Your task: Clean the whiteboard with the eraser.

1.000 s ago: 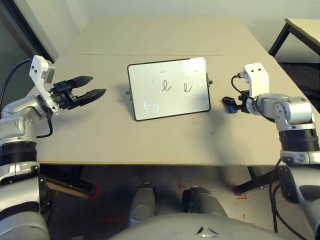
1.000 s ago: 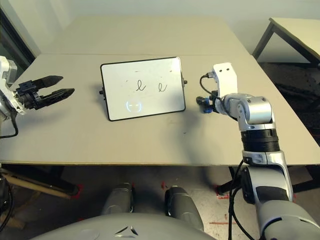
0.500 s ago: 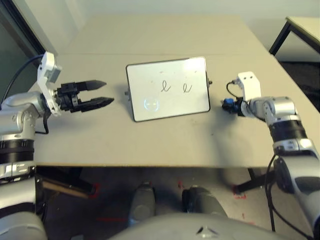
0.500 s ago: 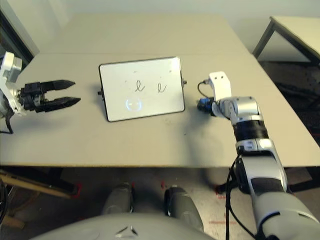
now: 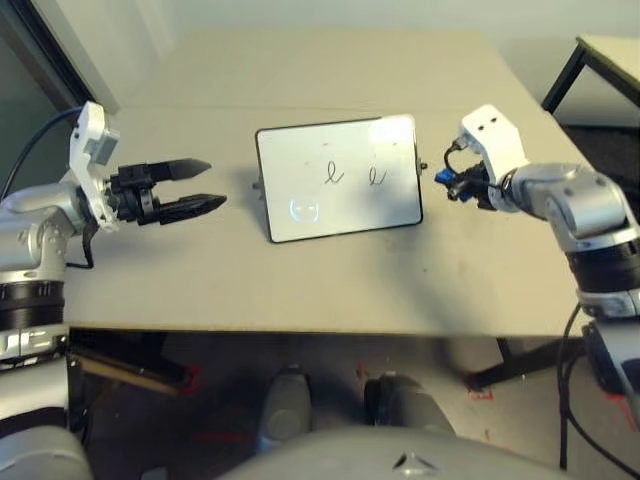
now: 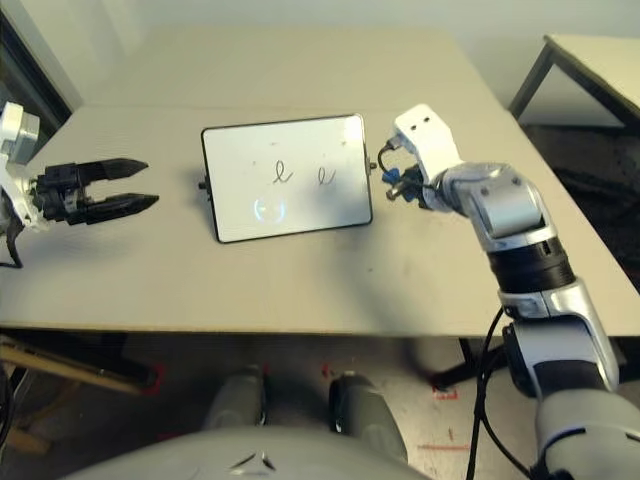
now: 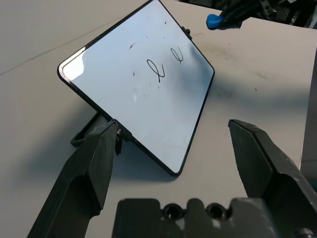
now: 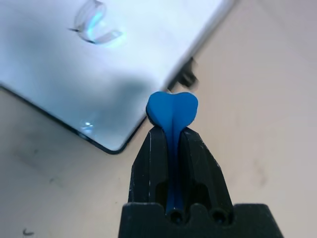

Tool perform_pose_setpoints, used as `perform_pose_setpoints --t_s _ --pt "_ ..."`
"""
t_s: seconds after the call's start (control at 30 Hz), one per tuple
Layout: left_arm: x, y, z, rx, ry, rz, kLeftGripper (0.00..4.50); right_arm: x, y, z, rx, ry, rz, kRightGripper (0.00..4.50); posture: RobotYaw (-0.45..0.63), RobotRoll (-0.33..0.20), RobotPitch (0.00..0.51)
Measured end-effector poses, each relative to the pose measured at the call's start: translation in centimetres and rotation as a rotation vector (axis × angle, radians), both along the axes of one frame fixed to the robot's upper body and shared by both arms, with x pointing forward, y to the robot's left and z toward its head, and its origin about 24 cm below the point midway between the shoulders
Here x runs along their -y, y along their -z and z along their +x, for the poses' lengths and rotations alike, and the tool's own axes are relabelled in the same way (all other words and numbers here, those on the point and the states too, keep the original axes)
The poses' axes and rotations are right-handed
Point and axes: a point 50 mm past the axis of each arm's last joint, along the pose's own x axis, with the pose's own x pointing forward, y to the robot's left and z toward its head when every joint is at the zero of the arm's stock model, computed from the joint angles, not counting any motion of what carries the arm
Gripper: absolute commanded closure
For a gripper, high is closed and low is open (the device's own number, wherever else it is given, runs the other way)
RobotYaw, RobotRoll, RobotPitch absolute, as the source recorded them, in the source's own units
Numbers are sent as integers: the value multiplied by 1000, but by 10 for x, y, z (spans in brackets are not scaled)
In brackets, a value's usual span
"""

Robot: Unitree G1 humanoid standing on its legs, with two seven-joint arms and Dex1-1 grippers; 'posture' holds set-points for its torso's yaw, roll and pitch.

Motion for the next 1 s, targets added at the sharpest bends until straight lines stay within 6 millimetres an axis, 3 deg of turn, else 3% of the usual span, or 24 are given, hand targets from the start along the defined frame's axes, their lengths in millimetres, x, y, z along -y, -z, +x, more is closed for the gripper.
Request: perform_pose_setpoints --t_s 0.2,0.33,0.73,1.0 --pt "7 -7 4 24 28 -6 0 -37 -2 0 86 -225 -177 4384 312 0 12" --pt "10 -6 5 16 39 -5 0 -49 -2 8 149 -277 -296 4384 328 0 12" --pt "11 1 0 -6 32 0 0 -52 23 27 192 -287 -498 4386 357 0 10" --pt "13 -4 0 23 28 7 0 -58 30 32 229 -309 -556 4387 363 0 7"
